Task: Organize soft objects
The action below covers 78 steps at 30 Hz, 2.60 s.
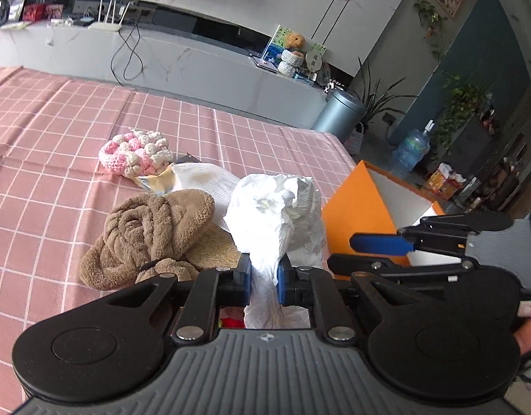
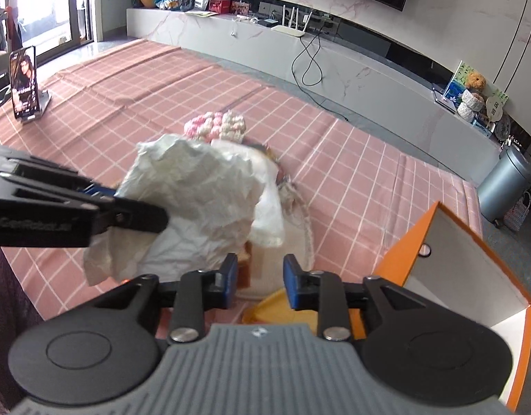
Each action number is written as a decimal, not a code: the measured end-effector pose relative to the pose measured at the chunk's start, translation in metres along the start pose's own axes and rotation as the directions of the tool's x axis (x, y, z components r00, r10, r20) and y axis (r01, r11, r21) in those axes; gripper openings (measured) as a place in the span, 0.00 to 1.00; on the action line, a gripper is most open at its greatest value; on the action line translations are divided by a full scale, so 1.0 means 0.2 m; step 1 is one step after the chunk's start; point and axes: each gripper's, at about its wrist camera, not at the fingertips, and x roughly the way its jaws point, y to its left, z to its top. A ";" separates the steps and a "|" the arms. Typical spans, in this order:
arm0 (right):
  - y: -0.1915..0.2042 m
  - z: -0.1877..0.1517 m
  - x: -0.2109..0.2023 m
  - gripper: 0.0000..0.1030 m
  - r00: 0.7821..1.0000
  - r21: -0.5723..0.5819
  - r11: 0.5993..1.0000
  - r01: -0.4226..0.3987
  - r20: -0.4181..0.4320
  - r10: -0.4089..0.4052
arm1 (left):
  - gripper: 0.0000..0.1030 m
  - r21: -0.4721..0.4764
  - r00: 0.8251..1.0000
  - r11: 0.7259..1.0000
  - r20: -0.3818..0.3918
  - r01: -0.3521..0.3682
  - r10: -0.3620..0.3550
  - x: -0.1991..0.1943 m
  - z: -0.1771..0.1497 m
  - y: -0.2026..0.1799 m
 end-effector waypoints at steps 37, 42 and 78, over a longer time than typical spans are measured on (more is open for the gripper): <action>-0.02 0.05 0.21 0.64 0.995 0.105 0.993 -0.060 -0.075 0.068 | 0.15 -0.119 0.997 0.993 0.079 0.009 0.000 -0.08 0.16 0.29; -0.08 0.14 0.23 0.73 0.976 0.226 0.957 -0.181 -0.081 0.204 | 0.15 -0.094 0.993 0.994 0.093 -0.060 0.068 -0.05 0.20 0.28; -0.27 0.09 -0.19 0.00 0.998 0.341 0.938 -0.068 0.040 0.058 | 0.15 0.000 0.988 0.999 0.147 -0.046 0.046 -0.14 0.19 0.03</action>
